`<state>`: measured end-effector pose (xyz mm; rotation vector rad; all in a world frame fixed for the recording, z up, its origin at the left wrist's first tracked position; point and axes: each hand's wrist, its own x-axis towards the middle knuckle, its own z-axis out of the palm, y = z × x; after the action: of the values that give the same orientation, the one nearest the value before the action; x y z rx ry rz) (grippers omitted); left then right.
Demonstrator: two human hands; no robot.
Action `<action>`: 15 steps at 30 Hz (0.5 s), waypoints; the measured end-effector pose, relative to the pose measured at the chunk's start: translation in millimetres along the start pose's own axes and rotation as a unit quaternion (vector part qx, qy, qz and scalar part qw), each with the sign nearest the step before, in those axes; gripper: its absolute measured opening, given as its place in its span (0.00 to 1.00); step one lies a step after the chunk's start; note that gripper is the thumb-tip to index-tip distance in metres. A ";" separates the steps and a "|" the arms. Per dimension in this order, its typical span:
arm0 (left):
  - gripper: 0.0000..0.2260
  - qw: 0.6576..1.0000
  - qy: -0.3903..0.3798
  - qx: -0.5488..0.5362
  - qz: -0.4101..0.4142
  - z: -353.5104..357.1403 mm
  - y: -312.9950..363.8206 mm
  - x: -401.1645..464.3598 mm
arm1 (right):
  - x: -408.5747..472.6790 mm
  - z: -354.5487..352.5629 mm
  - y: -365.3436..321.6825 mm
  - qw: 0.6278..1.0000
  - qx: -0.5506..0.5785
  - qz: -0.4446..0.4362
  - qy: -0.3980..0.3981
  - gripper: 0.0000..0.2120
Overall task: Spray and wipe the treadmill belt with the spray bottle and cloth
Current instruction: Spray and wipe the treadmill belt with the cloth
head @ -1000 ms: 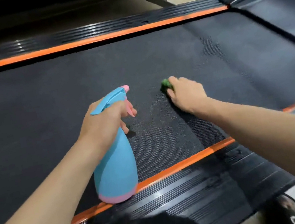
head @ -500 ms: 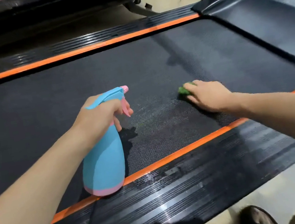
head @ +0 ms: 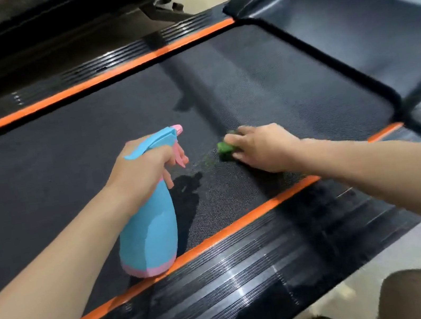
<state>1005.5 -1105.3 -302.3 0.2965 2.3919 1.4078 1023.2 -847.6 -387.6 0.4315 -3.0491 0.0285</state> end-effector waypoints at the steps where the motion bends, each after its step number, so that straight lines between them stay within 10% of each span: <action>1: 0.15 1.000 -0.014 0.017 0.000 6.1 3.3 3.4 | -5.1 -1.9 31.8 0.999 -0.008 0.053 0.003 0.14; 6: 0.12 0.996 -0.056 0.075 -0.008 32.7 10.5 16.5 | -13.4 -10.5 78.2 0.970 -0.001 0.241 0.015 0.13; 12: 0.10 0.989 -0.086 0.121 -0.021 56.8 26.5 26.5 | -36.2 -13.1 -34.3 0.997 0.029 -0.044 -0.054 0.18; 15: 0.09 0.990 -0.096 0.100 -0.020 67.3 39.2 29.3 | -39.4 -17.0 16.4 0.998 0.022 -0.025 -0.051 0.17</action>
<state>1005.5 -1022.1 -303.6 0.4117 2.3667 1.0714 1057.5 -820.6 -373.3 0.5273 -3.1414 0.0743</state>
